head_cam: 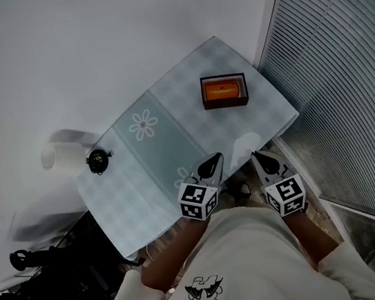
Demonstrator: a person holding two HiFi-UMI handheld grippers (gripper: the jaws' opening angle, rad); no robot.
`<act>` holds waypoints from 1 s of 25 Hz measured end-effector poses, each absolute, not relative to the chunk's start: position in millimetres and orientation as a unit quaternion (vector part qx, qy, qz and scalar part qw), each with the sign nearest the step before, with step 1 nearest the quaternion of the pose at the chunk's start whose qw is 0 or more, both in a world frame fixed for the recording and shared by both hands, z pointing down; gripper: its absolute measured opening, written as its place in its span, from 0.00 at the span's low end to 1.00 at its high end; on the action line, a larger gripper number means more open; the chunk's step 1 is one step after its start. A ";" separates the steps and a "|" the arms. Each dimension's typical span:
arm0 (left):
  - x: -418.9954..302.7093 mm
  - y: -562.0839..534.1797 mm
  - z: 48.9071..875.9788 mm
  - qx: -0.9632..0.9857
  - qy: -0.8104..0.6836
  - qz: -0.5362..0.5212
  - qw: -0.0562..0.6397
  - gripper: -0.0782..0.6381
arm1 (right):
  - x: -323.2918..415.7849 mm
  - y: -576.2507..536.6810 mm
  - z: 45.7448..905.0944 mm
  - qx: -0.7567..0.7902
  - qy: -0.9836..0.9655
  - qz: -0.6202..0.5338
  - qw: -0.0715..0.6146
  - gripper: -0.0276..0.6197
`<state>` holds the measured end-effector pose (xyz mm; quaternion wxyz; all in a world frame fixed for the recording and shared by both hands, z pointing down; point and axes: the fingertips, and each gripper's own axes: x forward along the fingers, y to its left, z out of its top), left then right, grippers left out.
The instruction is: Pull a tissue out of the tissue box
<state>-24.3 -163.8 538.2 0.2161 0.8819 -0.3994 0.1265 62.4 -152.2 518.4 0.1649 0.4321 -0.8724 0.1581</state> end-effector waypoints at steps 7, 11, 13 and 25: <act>-27.5 -137.5 550.4 0.876 -0.399 0.119 0.244 0.12 | 59.0 -122.8 523.8 0.430 -0.870 0.182 0.160 0.06; -27.4 -138.8 550.1 0.876 -0.401 0.116 0.242 0.12 | 56.9 -119.3 530.1 0.428 -0.869 0.190 0.160 0.06; -28.0 -140.6 546.5 0.877 -0.402 0.112 0.238 0.12 | 55.9 -120.9 529.5 0.430 -0.868 0.192 0.155 0.06; -24.9 -139.2 541.8 0.880 -0.396 0.100 0.244 0.12 | 55.2 -122.9 522.4 0.443 -0.864 0.185 0.152 0.06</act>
